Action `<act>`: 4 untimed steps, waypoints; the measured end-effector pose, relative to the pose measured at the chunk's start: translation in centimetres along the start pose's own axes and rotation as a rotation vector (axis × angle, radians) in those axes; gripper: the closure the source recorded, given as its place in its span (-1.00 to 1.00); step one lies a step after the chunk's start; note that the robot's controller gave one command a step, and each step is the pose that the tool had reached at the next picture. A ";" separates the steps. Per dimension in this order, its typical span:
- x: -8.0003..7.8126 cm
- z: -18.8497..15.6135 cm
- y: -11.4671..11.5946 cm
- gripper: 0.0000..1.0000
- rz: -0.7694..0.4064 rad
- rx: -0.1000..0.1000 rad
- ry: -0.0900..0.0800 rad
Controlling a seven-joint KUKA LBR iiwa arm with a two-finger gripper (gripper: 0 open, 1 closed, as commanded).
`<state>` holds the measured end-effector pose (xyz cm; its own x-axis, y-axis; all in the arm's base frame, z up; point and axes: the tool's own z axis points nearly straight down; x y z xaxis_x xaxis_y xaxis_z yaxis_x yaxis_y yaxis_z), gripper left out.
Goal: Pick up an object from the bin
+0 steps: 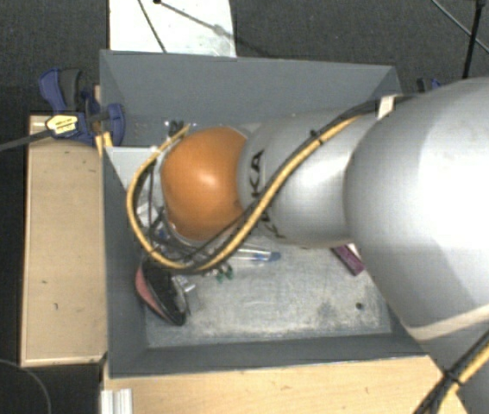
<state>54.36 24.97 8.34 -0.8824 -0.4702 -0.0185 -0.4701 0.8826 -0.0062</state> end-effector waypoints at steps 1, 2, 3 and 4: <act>-0.2 -0.3 -0.1 1.00 0.008 0.000 -0.004; -3.8 -7.9 -3.2 1.00 -0.013 -0.003 0.004; -2.4 -4.1 -2.3 1.00 0.199 -0.005 0.019; -2.5 -4.2 -2.4 -1.00 0.202 -0.005 0.017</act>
Offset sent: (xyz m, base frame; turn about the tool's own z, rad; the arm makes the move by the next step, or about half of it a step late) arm 0.0000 0.0000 0.0000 0.0000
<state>57.60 24.05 12.61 -0.9589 -0.2839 -0.0021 -0.2839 0.9589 0.0012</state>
